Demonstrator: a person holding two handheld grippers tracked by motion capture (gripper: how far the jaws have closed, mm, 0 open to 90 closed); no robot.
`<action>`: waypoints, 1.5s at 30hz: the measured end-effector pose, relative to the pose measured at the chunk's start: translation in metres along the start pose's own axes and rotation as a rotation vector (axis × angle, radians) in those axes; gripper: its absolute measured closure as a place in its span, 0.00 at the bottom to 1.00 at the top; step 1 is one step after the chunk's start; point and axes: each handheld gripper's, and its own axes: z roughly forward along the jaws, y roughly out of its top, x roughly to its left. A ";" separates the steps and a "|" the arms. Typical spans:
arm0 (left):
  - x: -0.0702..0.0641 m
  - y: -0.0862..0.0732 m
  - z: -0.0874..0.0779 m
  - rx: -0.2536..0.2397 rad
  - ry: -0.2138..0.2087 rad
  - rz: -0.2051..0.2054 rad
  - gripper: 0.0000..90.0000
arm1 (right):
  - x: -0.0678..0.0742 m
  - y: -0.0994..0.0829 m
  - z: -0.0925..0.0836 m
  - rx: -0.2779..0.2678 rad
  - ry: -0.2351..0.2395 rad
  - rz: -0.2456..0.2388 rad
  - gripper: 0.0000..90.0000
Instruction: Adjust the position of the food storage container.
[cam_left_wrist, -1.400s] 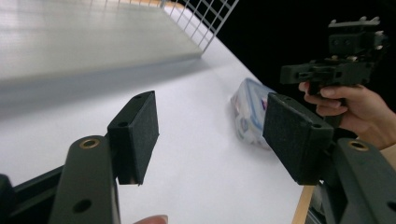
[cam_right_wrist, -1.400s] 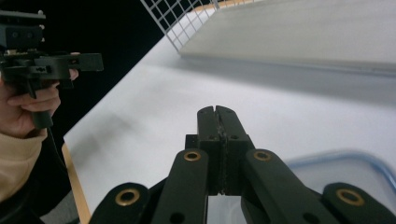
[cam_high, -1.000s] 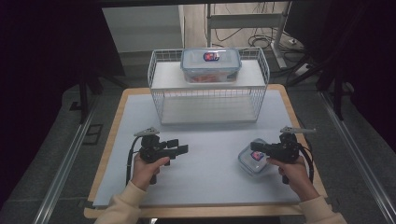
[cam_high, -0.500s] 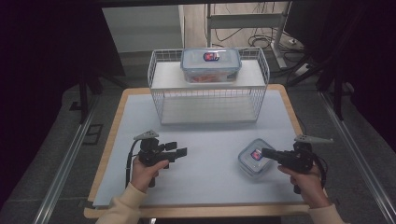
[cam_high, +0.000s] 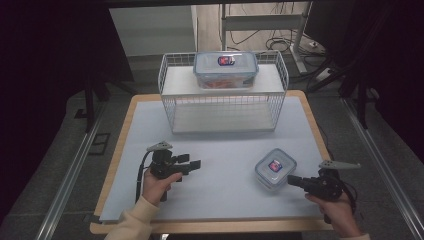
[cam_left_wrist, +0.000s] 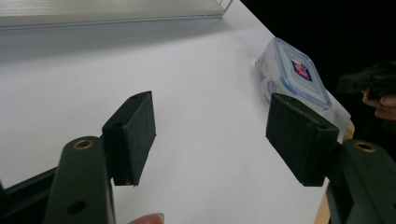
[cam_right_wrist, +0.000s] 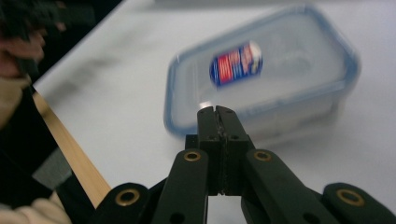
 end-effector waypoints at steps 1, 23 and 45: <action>0.000 0.000 0.000 0.000 0.000 0.001 0.36 | 0.000 -0.003 0.001 0.014 -0.007 -0.005 0.99; 0.006 -0.002 0.002 -0.009 0.009 -0.025 0.37 | 0.014 -0.004 0.048 0.182 -0.052 -0.121 0.99; 0.011 -0.005 0.001 -0.009 0.026 -0.045 0.37 | 0.031 0.018 0.093 0.145 -0.075 -0.114 0.99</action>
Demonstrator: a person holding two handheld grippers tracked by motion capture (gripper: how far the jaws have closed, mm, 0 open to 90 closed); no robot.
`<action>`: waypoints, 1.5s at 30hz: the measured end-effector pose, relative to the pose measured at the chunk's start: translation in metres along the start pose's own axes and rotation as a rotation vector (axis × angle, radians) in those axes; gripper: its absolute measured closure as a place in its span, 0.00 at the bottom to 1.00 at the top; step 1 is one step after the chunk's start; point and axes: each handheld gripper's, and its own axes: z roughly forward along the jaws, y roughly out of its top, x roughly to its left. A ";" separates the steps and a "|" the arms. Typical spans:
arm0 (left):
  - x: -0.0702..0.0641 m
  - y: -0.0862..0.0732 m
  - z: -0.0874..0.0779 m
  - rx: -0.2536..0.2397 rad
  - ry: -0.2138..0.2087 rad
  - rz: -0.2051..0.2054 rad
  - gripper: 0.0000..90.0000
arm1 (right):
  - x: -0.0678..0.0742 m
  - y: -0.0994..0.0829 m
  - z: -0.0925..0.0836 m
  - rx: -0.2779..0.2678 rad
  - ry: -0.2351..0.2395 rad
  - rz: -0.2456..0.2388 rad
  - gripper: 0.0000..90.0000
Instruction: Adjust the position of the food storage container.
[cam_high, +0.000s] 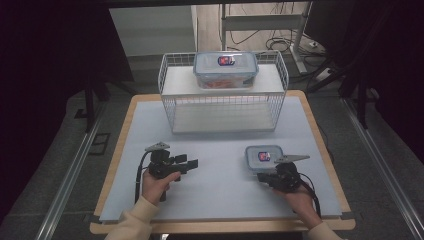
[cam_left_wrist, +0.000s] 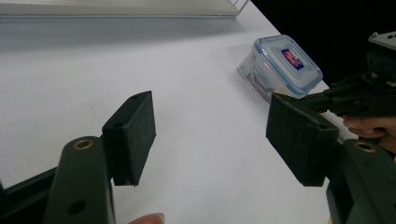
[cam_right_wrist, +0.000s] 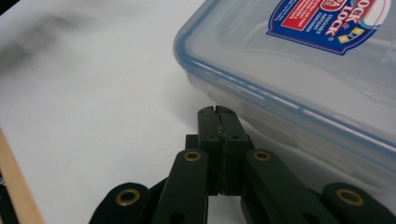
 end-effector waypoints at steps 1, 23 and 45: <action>0.000 0.000 0.000 -0.004 -0.001 -0.002 0.37 | 0.001 0.000 -0.003 -0.007 0.005 0.005 0.99; 0.002 -0.001 0.002 0.011 0.005 -0.011 0.37 | -0.095 0.008 -0.040 -0.072 -0.162 0.201 0.99; 0.003 -0.001 0.001 0.001 0.012 -0.019 0.37 | -0.060 0.030 0.003 -0.017 -0.097 0.126 0.99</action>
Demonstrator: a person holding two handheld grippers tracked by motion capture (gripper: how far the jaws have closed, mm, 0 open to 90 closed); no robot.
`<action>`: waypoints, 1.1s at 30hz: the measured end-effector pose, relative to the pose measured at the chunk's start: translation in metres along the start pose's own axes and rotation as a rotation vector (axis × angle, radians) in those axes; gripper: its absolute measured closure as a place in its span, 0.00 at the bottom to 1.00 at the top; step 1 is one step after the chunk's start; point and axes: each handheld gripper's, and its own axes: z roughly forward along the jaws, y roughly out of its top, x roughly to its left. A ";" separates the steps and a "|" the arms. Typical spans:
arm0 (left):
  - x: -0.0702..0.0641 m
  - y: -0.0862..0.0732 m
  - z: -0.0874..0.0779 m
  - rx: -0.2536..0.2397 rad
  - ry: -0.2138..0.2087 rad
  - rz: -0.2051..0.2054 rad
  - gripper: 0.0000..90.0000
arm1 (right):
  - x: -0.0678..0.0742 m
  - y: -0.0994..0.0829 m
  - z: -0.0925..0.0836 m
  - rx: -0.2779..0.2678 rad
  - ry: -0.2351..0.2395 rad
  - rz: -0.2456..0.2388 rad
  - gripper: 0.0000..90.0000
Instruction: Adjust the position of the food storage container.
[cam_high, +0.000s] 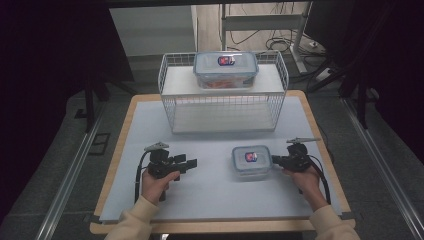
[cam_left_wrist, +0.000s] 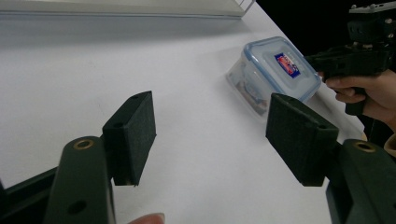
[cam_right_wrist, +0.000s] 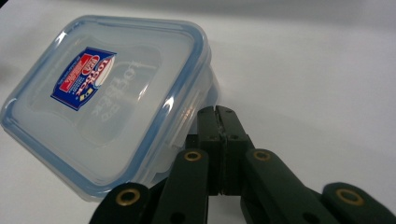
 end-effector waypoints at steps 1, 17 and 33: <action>0.000 0.000 0.000 0.002 0.001 0.000 0.37 | 0.003 0.001 0.003 0.005 0.003 -0.002 0.99; 0.003 0.000 -0.001 0.003 0.005 0.000 0.37 | 0.047 0.007 0.033 0.038 0.077 -0.067 0.99; 0.004 0.000 -0.001 0.006 0.011 0.001 0.37 | 0.049 0.009 0.026 0.010 0.087 -0.068 0.99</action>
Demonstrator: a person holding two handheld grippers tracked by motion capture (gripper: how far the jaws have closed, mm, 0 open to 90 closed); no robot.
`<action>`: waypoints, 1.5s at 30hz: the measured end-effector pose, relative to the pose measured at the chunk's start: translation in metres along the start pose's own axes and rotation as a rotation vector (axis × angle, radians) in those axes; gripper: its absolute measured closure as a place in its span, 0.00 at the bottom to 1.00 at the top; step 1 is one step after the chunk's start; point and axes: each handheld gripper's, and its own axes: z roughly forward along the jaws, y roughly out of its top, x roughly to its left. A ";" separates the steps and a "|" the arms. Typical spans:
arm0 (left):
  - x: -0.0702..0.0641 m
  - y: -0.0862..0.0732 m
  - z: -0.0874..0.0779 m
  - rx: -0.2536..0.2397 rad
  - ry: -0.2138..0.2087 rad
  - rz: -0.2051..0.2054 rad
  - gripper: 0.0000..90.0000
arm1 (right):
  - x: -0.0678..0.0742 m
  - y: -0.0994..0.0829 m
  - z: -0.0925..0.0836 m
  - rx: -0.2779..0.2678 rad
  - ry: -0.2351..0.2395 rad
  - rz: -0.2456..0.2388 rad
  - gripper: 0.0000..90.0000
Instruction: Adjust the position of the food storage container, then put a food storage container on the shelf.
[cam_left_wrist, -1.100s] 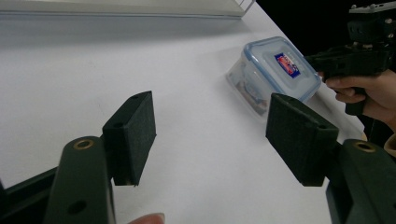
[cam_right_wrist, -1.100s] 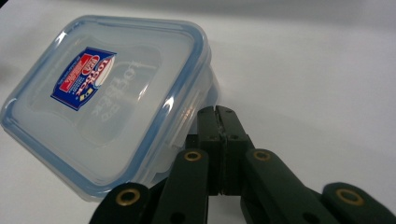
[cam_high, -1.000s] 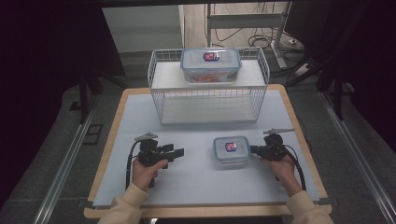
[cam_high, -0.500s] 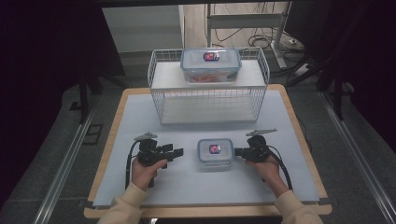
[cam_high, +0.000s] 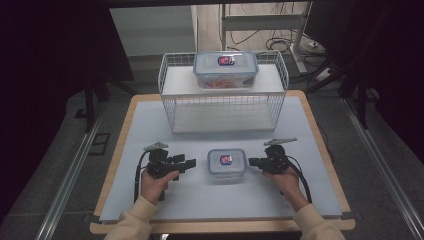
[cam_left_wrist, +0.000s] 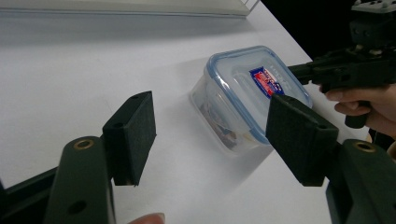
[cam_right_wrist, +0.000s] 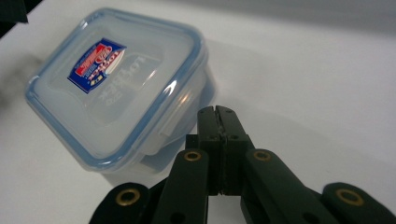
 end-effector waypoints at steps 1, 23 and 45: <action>0.000 0.000 0.000 -0.001 0.001 0.001 0.37 | -0.001 0.000 -0.003 -0.007 0.001 0.004 0.99; 0.000 0.000 0.000 0.007 0.006 0.001 0.36 | -0.012 -0.005 -0.030 -0.064 0.072 0.028 0.94; -0.009 0.004 0.026 0.073 -0.034 -0.022 0.27 | -0.013 0.001 -0.026 -0.082 0.191 0.109 0.42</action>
